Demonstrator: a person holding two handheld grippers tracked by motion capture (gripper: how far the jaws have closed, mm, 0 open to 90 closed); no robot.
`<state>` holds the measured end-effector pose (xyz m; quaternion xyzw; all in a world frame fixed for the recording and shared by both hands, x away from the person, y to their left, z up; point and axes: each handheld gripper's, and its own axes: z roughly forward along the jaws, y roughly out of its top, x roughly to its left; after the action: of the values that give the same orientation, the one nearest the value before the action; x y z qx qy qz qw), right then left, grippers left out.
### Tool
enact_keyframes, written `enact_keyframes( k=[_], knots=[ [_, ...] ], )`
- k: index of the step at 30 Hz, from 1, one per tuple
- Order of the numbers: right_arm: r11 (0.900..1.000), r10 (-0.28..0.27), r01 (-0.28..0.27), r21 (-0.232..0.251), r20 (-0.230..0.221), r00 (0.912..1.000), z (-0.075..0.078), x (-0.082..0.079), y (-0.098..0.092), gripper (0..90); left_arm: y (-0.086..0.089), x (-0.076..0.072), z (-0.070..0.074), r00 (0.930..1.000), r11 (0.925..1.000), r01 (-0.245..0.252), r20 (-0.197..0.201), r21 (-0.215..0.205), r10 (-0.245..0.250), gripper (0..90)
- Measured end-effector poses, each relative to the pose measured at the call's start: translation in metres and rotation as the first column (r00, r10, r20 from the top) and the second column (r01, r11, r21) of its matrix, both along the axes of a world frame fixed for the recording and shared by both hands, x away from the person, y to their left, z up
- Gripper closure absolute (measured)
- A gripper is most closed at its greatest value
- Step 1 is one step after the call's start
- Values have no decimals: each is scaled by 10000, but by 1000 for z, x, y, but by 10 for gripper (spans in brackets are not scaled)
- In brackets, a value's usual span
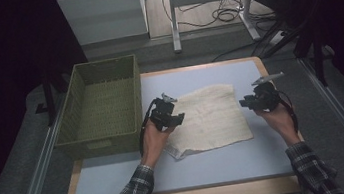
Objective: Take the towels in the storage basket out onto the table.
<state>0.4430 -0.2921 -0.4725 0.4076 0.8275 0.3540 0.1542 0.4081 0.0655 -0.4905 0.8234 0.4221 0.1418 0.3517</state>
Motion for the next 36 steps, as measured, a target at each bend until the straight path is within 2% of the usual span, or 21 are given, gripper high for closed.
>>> enact_keyframes(
  k=[1, 3, 6, 7, 8, 11, 12, 13, 18, 20, 21, 23, 25, 27, 28, 29, 30, 31, 32, 34, 36],
  knots=[
    [10000, 0, 0, 0, 0, 10000, 0, 0, 0, 656, 0, 0, 0, 10000, 10000, 0, 0, 0, 0, 485],
    [9999, 91, -92, -50, -159, 9998, -5, -9, -2, 657, 1, -11, -2, 9996, 9996, 264, -127, -105, -265, 485],
    [9995, 325, -324, 25, -408, 9986, -11, -24, -6, 673, 4, -30, -4, 9977, 9980, 631, -243, -12, -631, 485],
    [9990, 440, -435, 115, -528, 9976, -15, -34, -7, 682, 6, -34, -4, 9974, 9978, 663, -270, -17, -663, 485],
    [9990, 440, -435, 115, -528, 9976, -15, -34, -7, 682, 7, -39, -4, 9973, 9977, 680, -271, -64, -682, 485],
    [9977, 662, -652, 168, -668, 9956, -21, -51, -8, 683, 13, -61, -7, 9953, 9957, 931, -268, -23, -931, 486],
    [9977, 662, -652, 168, -668, 9956, -21, -51, -8, 683, 13, -61, -7, 9953, 9957, 931, -268, -23, -931, 486],
    [9968, 787, -776, 187, -717, 9943, -23, -60, -8, 683, 15, -67, -8, 9950, 9953, 967, -259, -57, -969, 486],
    [9951, 968, -947, 300, -792, 9921, -26, -71, -8, 682, 24, -88, -14, 9913, 9914, 1214, -452, -483, -1236, 485],
    [9948, 974, -946, 388, -785, 9921, -28, -75, -9, 675, 27, -92, -19, 9906, 9905, 1235, -518, -598, -1267, 474],
    [9953, 924, -895, 382, -814, 9924, -31, -76, -9, 654, 29, -96, -25, 9894, 9898, 1304, -563, -572, -1336, 469],
    [9960, 869, -846, 302, -816, 9929, -33, -77, -9, 639, 30, -98, -28, 9892, 9896, 1330, -545, -541, -1359, 462],
    [9970, 763, -769, -48, -766, 9941, -37, -77, -9, 605, 31, -100, -34, 9891, 9896, 1365, -492, -456, -1387, 460],
    [9970, 746, -760, -140, -808, 9939, -41, -78, -8, 610, 28, -100, -38, 9894, 9902, 1373, -440, -252, -1383, 459],
    [9976, 648, -661, -182, -649, 9958, -42, -81, -7, 625, 27, -100, -40, 9890, 9899, 1403, -457, -179, -1410, 464],
    [9979, 575, -591, -276, -568, 9967, -43, -82, -6, 659, 24, -99, -42, 9884, 9896, 1436, -499, 3, -1434, 482],
    [9976, 556, -575, -392, -470, 9973, -43, -84, -5, 711, 21, -100, -43, 9896, 9895, 1424, -241, 237, -1418, 508],
    [9975, 619, -636, -293, -537, 9966, -43, -85, -5, 765, 20, -100, -43, 9902, 9893, 1398, -116, 406, -1394, 567],
    [9976, 670, -679, -145, -560, 9962, -44, -86, -5, 806, 18, -100, -42, 9909, 9900, 1346, -143, 423, -1341, 617],
    [9972, 751, -749, 64, -668, 9949, -44, -87, -6, 854, 18, -99, -41, 9909, 9894, 1343, -114, 554, -1338, 786],
    [9968, 788, -793, -43, -720, 9943, -42, -89, -6, 861, 20, -98, -40, 9892, 9881, 1461, -198, 478, -1453, 841]
  ],
)
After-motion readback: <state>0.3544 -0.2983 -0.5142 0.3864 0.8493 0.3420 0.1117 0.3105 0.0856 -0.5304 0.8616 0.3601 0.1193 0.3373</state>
